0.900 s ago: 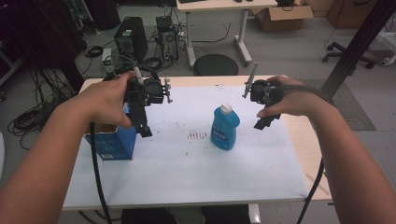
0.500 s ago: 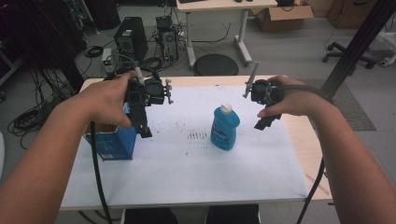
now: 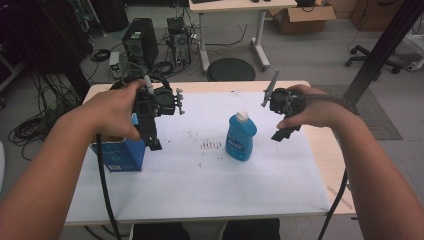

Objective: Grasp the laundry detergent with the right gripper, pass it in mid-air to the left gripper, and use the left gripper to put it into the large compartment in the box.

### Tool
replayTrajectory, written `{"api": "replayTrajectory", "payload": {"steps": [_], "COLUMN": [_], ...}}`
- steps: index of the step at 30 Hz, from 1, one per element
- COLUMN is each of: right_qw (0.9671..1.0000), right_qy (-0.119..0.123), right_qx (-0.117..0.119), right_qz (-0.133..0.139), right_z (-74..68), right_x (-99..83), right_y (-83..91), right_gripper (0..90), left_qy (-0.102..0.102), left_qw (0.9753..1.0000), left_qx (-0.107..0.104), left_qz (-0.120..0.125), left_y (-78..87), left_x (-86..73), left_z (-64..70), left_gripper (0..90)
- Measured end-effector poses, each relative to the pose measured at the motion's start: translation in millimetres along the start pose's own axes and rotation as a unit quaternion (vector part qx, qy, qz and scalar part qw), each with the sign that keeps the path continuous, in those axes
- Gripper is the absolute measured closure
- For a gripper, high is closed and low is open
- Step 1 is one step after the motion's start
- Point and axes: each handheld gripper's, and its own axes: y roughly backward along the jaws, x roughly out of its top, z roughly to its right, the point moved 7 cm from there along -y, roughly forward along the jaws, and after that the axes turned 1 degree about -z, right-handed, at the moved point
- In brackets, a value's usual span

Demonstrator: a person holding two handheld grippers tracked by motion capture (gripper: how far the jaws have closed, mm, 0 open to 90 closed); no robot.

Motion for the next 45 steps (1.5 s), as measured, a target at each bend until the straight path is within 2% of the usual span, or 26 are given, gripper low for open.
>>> {"api": "replayTrajectory", "payload": {"steps": [5,15,20,26,30,33,34,45], "right_qw": [1.0000,0.9998,0.9996,0.9993,0.9990,0.9988,0.9985,0.9969], "right_qy": [-0.002,-0.005,-0.010,-0.013,-0.013,-0.015,-0.018,-0.032], "right_qx": [0.004,0.015,0.018,0.017,0.013,0.012,0.010,0.006], "right_qz": [-0.007,0.011,0.019,0.032,0.041,0.044,0.051,0.072], "right_z": [-2.7,-13.5,-17.3,-21.9,-23.5,-24.6,-25.3,-29.2], "right_x": [-5.2,-12.1,-14.0,-13.7,-12.1,-11.5,-10.7,-7.8], "right_y": [-7.2,-29.7,-37.2,-45.4,-49.9,-51.4,-52.8,-65.4], "right_gripper": [4.0,4.1,4.1,4.1,4.1,4.1,4.1,4.1], "left_qy": [-0.003,-0.009,-0.014,-0.018,-0.017,-0.018,-0.018,-0.015], "left_qw": [1.0000,1.0000,0.9999,0.9998,0.9998,0.9998,0.9997,0.9996], "left_qx": [0.002,0.004,0.005,0.001,-0.003,-0.002,0.004,0.003], "left_qz": [-0.002,0.000,-0.008,-0.007,-0.004,-0.007,-0.014,-0.021], "left_y": [-2.0,-4.8,-12.8,-22.0,-30.8,-34.0,-38.5,-55.7], "left_x": [0.9,0.1,-0.9,-2.2,-4.9,-6.1,-8.1,-15.5], "left_z": [4.0,13.7,19.1,24.4,29.6,31.3,32.8,38.8], "left_gripper": [0.2,0.2,0.2,0.2,0.2,0.2,0.2,0.2]}}
